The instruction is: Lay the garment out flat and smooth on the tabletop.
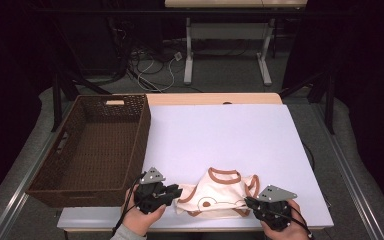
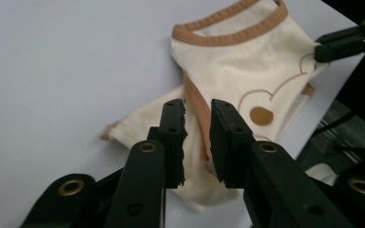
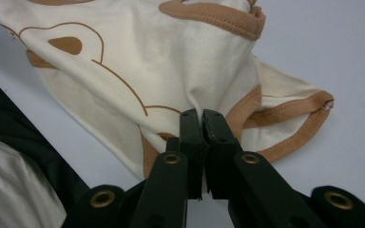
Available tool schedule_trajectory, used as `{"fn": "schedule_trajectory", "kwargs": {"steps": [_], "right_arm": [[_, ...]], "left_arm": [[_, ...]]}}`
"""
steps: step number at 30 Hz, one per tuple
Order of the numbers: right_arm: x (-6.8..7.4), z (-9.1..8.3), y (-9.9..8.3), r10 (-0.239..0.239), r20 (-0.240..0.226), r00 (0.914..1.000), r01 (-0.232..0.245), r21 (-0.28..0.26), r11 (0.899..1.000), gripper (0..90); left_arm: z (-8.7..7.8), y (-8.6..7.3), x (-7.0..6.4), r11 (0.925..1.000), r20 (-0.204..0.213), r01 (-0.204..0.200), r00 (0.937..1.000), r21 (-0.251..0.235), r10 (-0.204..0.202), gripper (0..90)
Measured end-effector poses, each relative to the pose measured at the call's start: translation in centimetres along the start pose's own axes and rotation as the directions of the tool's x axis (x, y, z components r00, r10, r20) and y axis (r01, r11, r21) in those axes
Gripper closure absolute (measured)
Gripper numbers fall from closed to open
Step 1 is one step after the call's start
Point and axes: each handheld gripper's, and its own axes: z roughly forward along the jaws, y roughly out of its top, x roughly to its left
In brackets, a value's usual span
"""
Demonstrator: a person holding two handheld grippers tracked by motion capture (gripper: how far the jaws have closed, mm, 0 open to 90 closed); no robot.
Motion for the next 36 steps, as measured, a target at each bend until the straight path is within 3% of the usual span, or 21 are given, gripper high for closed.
{"fn": "schedule_trajectory", "kwargs": {"steps": [7,11,14,17,19,26,36], "right_arm": [[-0.4,-0.5,0.3,0.053,-0.021,0.9984,-0.054,-0.053,0.997,74.0],[-1.1,-0.5,0.7,0.068,0.002,0.9977,-0.068,-0.082,0.994,70.4],[-2.4,0.0,1.1,0.087,0.018,0.996,-0.085,-0.099,0.991,69.1],[-3.7,0.6,1.5,0.116,0.026,0.993,-0.112,-0.11,0.988,68.1],[-4.3,1.2,1.9,0.109,0.029,0.9936,-0.106,-0.105,0.989,67.9],[-5.9,3.5,2.9,0.141,0.009,0.99,-0.139,-0.095,0.986,64.6],[-4.4,5.8,3.9,0.051,-0.026,0.9983,-0.053,-0.07,0.996,57.5]], "left_arm": [[2.3,1.7,0.6,0.9997,-0.016,-0.022,0.9996,-0.006,0.021,64.3],[3.8,2.5,1.2,0.9997,-0.029,-0.024,0.9993,-0.006,0.023,58.6],[4.7,2.9,1.5,0.9993,-0.049,-0.032,0.9983,-0.022,0.03,51.3],[5.5,3.2,1.9,0.9985,-0.079,-0.051,0.9957,-0.022,0.049,49.4],[5.9,3.4,2.0,0.9988,-0.087,-0.044,0.9953,-0.022,0.042,47.2],[6.8,3.7,2.0,0.9987,-0.089,-0.049,0.9949,-0.014,0.047,44.4],[7.1,3.9,1.7,0.9989,-0.077,-0.046,0.996,-0.012,0.045,44.1]]}}
